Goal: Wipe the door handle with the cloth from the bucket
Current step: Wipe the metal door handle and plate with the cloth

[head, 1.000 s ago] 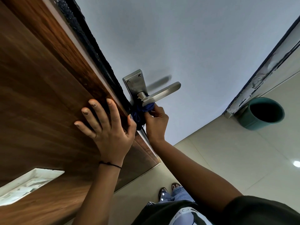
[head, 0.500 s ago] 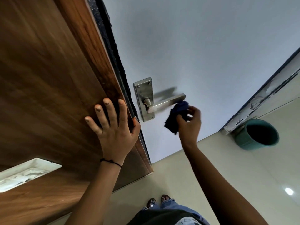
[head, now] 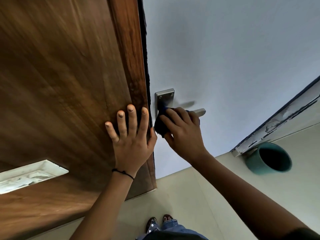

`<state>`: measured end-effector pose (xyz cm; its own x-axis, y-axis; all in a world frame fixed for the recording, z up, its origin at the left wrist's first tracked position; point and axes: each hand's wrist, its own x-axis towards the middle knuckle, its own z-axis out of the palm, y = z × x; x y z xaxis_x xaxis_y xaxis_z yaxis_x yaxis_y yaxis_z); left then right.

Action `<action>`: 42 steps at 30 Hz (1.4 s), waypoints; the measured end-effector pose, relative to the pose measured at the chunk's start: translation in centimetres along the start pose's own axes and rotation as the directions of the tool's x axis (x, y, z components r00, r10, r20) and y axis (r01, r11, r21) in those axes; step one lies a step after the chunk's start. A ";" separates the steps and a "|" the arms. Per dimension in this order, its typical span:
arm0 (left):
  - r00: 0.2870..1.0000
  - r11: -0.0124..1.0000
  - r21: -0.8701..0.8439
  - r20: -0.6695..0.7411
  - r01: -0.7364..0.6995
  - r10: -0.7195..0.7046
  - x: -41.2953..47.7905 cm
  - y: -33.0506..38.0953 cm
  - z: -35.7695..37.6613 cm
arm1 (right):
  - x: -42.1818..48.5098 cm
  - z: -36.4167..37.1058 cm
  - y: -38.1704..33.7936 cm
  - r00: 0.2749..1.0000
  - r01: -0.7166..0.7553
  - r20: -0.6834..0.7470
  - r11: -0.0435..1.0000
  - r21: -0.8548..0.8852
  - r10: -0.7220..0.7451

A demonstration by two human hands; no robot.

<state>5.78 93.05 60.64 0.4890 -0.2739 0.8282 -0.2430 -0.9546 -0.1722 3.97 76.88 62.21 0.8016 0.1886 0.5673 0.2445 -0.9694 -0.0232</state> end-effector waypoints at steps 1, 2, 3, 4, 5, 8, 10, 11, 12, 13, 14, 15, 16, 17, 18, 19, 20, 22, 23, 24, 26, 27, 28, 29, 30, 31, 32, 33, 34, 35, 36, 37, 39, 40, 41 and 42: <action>1.000 1.000 -0.007 0.000 0.000 0.000 0.0 0.0 0.0 | 0.3 0.1 0.0 0.998 0.065 0.007 0.997 -0.044 -0.064; 1.000 1.000 -0.009 0.000 -0.002 0.002 0.0 0.0 0.0 | 0.5 0.4 -0.2 0.989 0.143 0.034 0.986 -0.085 -0.141; 1.000 1.000 -0.008 0.002 -0.005 0.005 0.0 -0.1 0.0 | 0.6 0.7 -0.4 0.974 0.223 0.073 0.969 -0.103 -0.216; 1.000 1.000 -0.005 0.004 -0.009 0.009 0.0 -0.2 0.0 | 0.8 1.0 -0.4 0.956 0.287 0.100 0.952 -0.107 -0.276; 1.000 1.000 -0.002 0.003 -0.013 0.013 -0.1 -0.2 0.0 | 1.0 1.1 -0.2 0.945 0.319 0.109 0.943 -0.094 -0.309; 1.000 1.000 0.014 -0.004 -0.019 0.019 -0.1 -0.2 0.1 | 1.5 0.9 1.1 0.958 0.274 0.082 0.962 0.009 -0.274; 1.000 1.000 0.013 -0.012 -0.016 0.016 -0.1 -0.2 0.2 | 1.3 0.4 1.6 0.982 0.162 0.075 0.978 0.130 -0.172; 1.000 1.000 0.016 -0.014 -0.012 0.013 -0.1 -0.2 0.2 | 1.2 0.4 1.5 0.991 0.094 0.075 0.978 0.185 -0.109; 1.000 1.000 0.018 -0.014 -0.010 0.010 -0.1 -0.1 0.3 | 1.2 0.5 1.1 0.995 0.043 0.074 0.975 0.219 -0.061; 1.000 1.000 0.021 -0.012 -0.010 0.010 -0.1 -0.2 0.3 | 1.2 0.6 0.5 0.996 0.024 0.075 0.975 0.220 -0.041; 1.000 1.000 0.023 -0.011 -0.010 0.010 -0.1 -0.2 0.3 | 1.2 0.7 0.1 0.996 0.046 0.071 0.981 0.186 -0.060; 1.000 1.000 0.022 -0.011 -0.011 0.011 -0.1 -0.1 0.3 | 1.3 0.9 0.0 0.992 0.100 0.068 0.985 0.139 -0.110; 1.000 1.000 0.019 -0.011 -0.013 0.013 -0.2 -0.1 0.2 | 1.4 0.9 0.2 0.984 0.157 0.071 0.982 0.101 -0.164; 1.000 1.000 0.018 -0.011 -0.013 0.014 -0.2 -0.1 0.2 | 1.5 0.9 0.6 0.976 0.196 0.077 0.977 0.088 -0.203; 1.000 1.000 0.017 -0.014 -0.013 0.013 -0.2 -0.1 0.2 | 1.5 0.7 1.1 0.973 0.209 0.076 0.973 0.099 -0.217; 1.000 1.000 0.018 -0.017 -0.013 0.014 -0.2 -0.2 0.2 | 1.4 0.6 1.6 0.976 0.197 0.071 0.972 0.126 -0.207; 1.000 1.000 0.021 -0.020 -0.014 0.014 -0.2 -0.2 0.3 | 1.3 0.4 2.0 0.982 0.165 0.067 0.974 0.154 -0.177; 1.000 1.000 0.023 -0.018 -0.015 0.015 -0.1 -0.2 0.3 | 0.9 0.2 2.5 0.995 0.064 0.059 0.975 0.213 -0.078; 1.000 1.000 0.024 -0.016 -0.016 0.016 -0.1 -0.2 0.3 | 0.8 0.1 2.6 0.998 0.006 0.052 0.969 0.246 -0.020; 1.000 1.000 0.024 -0.014 -0.016 0.016 -0.1 -0.1 0.3 | 0.8 0.1 2.8 0.998 -0.049 0.047 0.960 0.276 0.038; 1.000 0.999 0.030 -0.015 -0.013 0.013 -0.1 -0.1 0.4 | 0.7 0.0 3.0 0.991 -0.133 0.038 0.942 0.310 0.127; 1.000 0.999 0.033 -0.016 -0.011 0.012 -0.1 0.0 0.4 | 0.6 -0.1 3.0 0.988 -0.151 0.035 0.939 0.309 0.148; 1.000 0.999 0.033 -0.018 -0.008 0.009 -0.1 0.0 0.4 | 0.5 0.0 2.6 0.989 -0.150 0.037 0.943 0.298 0.145; 1.000 1.000 0.027 -0.022 -0.007 0.007 -0.1 0.0 0.4 | 0.4 0.1 2.1 0.992 -0.126 0.043 0.954 0.271 0.119; 1.000 1.000 0.019 -0.025 -0.005 0.006 -0.1 0.0 0.4 | 0.3 0.3 1.5 0.996 -0.081 0.055 0.969 0.235 0.070; 1.000 1.000 0.014 -0.027 -0.005 0.006 -0.1 0.0 0.4 | 0.2 0.5 0.9 0.998 -0.022 0.067 0.980 0.196 0.009; 1.000 1.000 0.012 -0.028 -0.007 0.007 0.0 0.0 0.4 | 0.2 0.8 0.6 0.996 0.033 0.081 0.986 0.164 -0.046; 1.000 1.000 0.012 -0.026 -0.011 0.011 0.0 0.0 0.4 | 0.2 0.8 0.6 0.992 0.070 0.092 0.988 0.140 -0.083; 1.000 1.000 0.012 -0.025 -0.015 0.015 0.0 0.0 0.3 | 0.3 0.8 1.0 0.990 0.091 0.095 0.988 0.124 -0.103; 1.000 1.000 0.016 -0.024 -0.018 0.018 -0.1 -0.1 0.3 | 0.3 0.7 1.5 0.989 0.103 0.094 0.988 0.115 -0.114; 1.000 1.000 0.019 -0.024 -0.019 0.020 -0.1 -0.1 0.3 | 0.3 0.6 2.1 0.989 0.108 0.090 0.988 0.109 -0.118; 1.000 1.000 0.020 -0.023 -0.020 0.020 -0.1 -0.2 0.3 | 0.2 0.5 2.6 0.989 0.110 0.088 0.988 0.106 -0.120; 1.000 1.000 0.018 -0.020 -0.020 0.021 -0.1 -0.2 0.3 | 0.0 0.5 3.6 0.988 0.115 0.091 0.988 0.099 -0.124; 1.000 1.000 0.020 -0.019 -0.022 0.022 -0.1 -0.3 0.3 | 0.0 0.5 3.9 0.988 0.113 0.099 0.989 0.093 -0.122; 1.000 0.999 0.023 -0.016 -0.023 0.024 -0.1 -0.3 0.3 | 0.0 0.6 4.2 0.987 0.105 0.111 0.991 0.088 -0.114; 1.000 0.999 0.023 -0.013 -0.025 0.026 -0.1 -0.3 0.2 | 0.0 0.6 4.6 0.987 0.088 0.125 0.993 0.085 -0.098</action>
<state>6.01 93.31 60.49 0.4718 -0.2966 0.8303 -0.2359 -0.9498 -0.2053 5.42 72.56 61.58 0.8355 0.3008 0.4598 0.3592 -0.9323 -0.0429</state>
